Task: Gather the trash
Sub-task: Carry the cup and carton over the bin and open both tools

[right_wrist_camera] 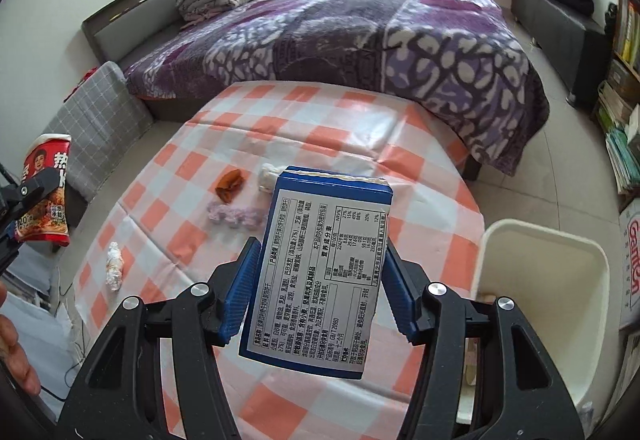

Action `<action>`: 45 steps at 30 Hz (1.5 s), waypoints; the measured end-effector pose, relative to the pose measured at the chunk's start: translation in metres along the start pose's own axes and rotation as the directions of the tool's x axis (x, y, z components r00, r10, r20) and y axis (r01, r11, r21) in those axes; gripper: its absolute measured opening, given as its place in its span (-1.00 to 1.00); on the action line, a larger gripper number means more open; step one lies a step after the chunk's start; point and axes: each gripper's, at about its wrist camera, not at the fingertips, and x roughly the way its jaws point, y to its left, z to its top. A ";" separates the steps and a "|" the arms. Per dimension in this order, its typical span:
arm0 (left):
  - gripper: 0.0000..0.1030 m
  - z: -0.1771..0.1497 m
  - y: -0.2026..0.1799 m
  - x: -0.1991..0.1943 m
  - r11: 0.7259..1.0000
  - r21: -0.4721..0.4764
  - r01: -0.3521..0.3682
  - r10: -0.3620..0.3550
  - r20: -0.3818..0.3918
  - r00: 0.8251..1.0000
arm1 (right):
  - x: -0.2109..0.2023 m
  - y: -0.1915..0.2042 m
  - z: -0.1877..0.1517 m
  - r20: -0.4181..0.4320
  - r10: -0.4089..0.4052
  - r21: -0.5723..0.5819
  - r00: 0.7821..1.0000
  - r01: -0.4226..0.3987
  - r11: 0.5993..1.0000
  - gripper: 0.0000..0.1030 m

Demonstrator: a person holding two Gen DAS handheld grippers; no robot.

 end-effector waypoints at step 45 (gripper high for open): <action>-0.11 -0.136 -0.230 0.064 0.870 0.311 0.383 -0.265 -0.360 0.894 | -0.126 -0.252 0.012 0.138 -0.350 0.510 0.927 0.237 0.827 0.74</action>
